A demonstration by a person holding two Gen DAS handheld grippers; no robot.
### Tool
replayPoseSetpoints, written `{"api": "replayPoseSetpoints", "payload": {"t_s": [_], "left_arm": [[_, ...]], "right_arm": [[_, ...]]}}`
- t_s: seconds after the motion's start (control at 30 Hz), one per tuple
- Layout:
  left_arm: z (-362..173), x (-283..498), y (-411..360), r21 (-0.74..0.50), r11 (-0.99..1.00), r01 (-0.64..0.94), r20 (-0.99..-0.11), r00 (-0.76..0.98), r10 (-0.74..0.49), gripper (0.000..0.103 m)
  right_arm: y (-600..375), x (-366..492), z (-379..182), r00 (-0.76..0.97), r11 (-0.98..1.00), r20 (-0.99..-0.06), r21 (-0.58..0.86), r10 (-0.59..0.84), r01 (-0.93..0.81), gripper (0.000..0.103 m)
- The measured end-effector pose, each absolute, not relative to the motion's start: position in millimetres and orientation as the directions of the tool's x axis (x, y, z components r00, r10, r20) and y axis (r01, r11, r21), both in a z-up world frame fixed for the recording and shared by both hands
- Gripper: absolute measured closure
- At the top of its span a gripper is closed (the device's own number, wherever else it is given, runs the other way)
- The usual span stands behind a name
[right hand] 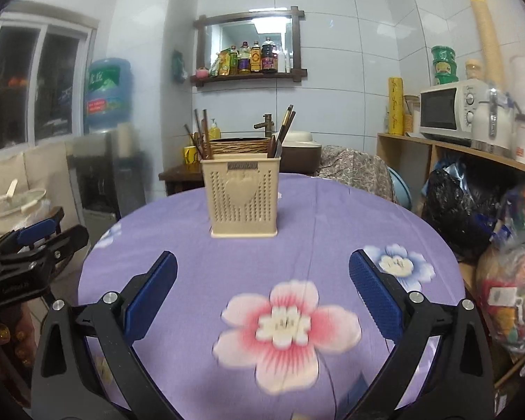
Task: Organize utensils
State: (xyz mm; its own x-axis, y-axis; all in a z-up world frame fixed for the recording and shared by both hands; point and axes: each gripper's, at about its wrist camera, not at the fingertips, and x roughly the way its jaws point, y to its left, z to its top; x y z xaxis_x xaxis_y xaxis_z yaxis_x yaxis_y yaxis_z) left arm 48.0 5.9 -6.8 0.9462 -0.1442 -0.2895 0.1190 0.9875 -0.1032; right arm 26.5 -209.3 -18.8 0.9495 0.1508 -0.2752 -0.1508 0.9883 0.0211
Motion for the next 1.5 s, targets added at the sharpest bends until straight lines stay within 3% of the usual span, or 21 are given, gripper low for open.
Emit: {"api": "replayPoseSetpoints", "payload": {"t_s": [0.17, 0.37, 1.5], "left_arm": [[-16, 20, 4, -0.094, 0.990, 0.101, -0.323, 0.938, -0.126, 0.005], [-11, -7, 1, -0.082, 0.992, 0.097, -0.244, 0.963, -0.114, 0.005], [-12, -15, 4, -0.069, 0.993, 0.100, -0.232, 0.966, -0.114, 0.005]], "right_arm": [[-205, -20, -32, 0.954, 0.993, -0.277, -0.011, 0.112, -0.119, 0.006], [-190, -41, -29, 0.949, 0.988, -0.281, -0.022, 0.141, -0.154, 0.006], [-187, -45, -23, 0.950, 0.987, -0.277, -0.024, 0.147, -0.160, 0.006]]}}
